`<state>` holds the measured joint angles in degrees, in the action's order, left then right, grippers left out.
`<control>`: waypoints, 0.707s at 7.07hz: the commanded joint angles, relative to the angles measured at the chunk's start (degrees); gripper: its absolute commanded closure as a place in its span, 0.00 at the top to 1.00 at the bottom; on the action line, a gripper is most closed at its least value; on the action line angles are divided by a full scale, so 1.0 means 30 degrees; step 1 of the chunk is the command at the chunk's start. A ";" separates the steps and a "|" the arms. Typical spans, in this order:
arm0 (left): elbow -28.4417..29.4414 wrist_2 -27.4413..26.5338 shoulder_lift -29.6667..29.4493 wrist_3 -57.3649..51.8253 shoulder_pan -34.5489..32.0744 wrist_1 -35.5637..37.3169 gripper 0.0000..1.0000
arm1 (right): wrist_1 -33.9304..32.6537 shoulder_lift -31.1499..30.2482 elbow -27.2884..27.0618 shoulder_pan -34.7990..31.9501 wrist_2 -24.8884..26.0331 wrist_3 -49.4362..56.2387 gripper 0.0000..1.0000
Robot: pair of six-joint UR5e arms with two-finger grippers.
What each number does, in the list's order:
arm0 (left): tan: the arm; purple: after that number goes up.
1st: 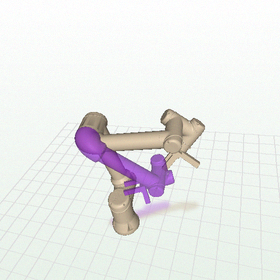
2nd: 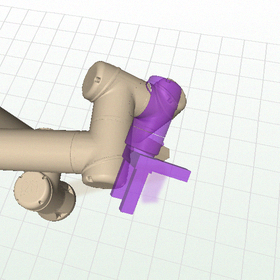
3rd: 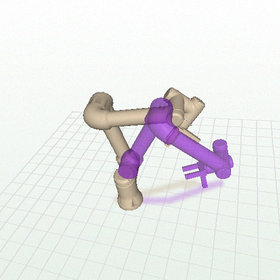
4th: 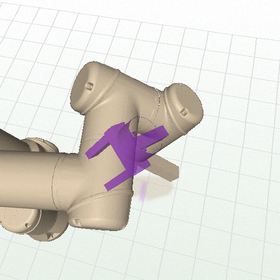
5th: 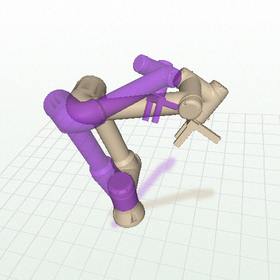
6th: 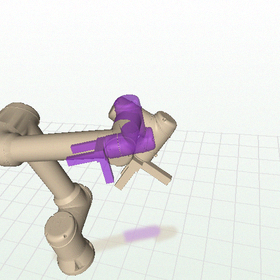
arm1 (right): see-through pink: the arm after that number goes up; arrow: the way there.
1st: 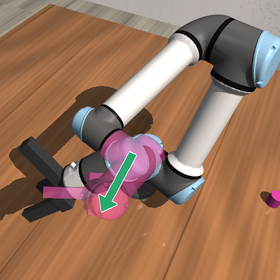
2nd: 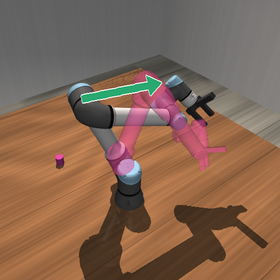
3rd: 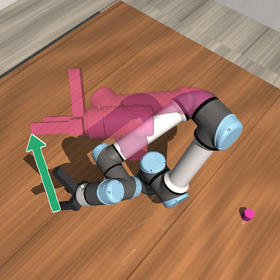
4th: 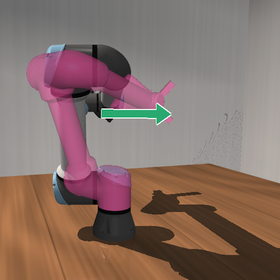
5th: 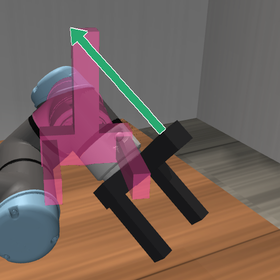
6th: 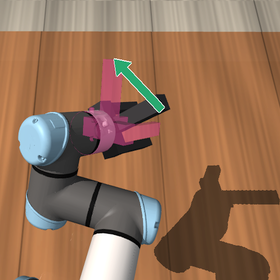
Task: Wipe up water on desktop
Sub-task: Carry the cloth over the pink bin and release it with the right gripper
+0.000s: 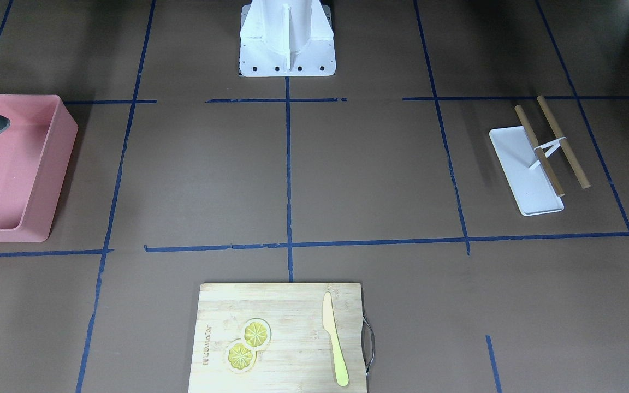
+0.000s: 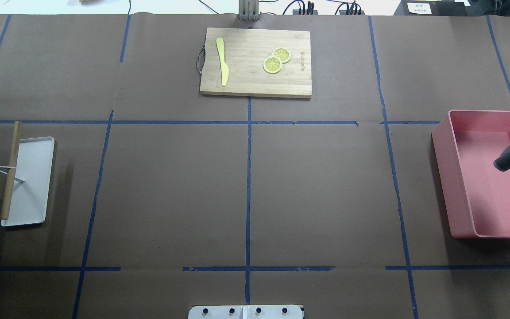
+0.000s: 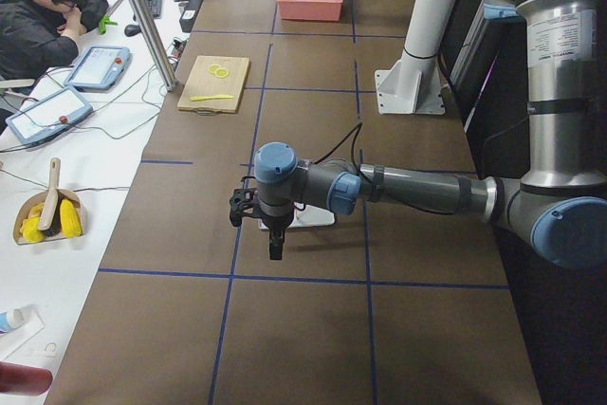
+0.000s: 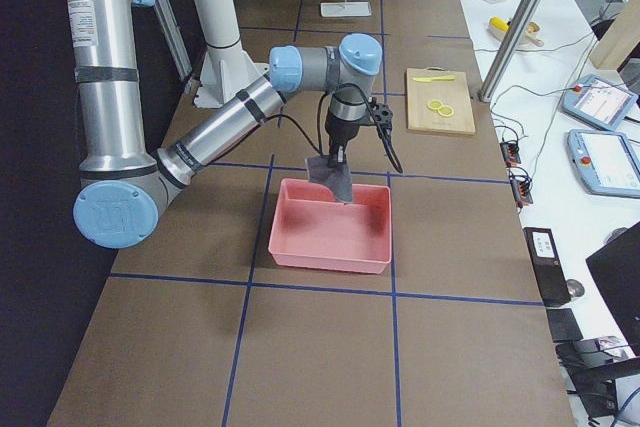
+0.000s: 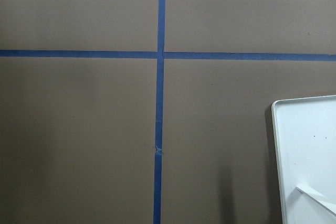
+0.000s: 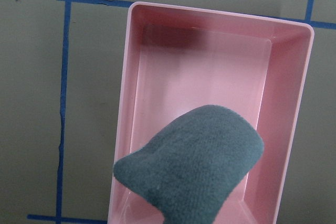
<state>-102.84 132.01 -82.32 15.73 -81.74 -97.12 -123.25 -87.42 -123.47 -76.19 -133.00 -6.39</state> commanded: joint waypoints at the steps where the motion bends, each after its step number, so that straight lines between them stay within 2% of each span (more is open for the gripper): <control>1: 0.0004 0.0029 0.0017 0.0000 0.0000 -0.0029 1.00 | 0.1796 -0.0389 0.1574 -0.0061 -0.0373 -0.0066 0.08; 2: 0.0149 0.0029 0.0018 -0.0029 0.0000 -0.0030 1.00 | 0.1855 -0.0478 0.1807 -0.0061 -0.0344 0.0253 0.70; 3: 0.0382 0.0000 0.0047 -0.0058 0.0000 -0.0059 1.00 | 0.1914 -0.0508 0.1723 -0.0061 -0.0343 0.0343 1.00; 4: 0.0414 0.0000 0.0163 -0.0088 0.0000 -0.0059 1.00 | 0.1943 -0.0508 0.1838 -0.0061 -0.0372 0.0344 1.00; 5: 0.0501 0.0000 0.0251 -0.0088 0.0000 -0.0059 1.00 | 0.3162 -0.0682 0.2477 -0.0061 -0.0402 0.0373 1.00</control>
<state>-101.66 132.02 -81.88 15.51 -81.74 -97.28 -116.55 -89.05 -117.58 -76.37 -134.12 -5.40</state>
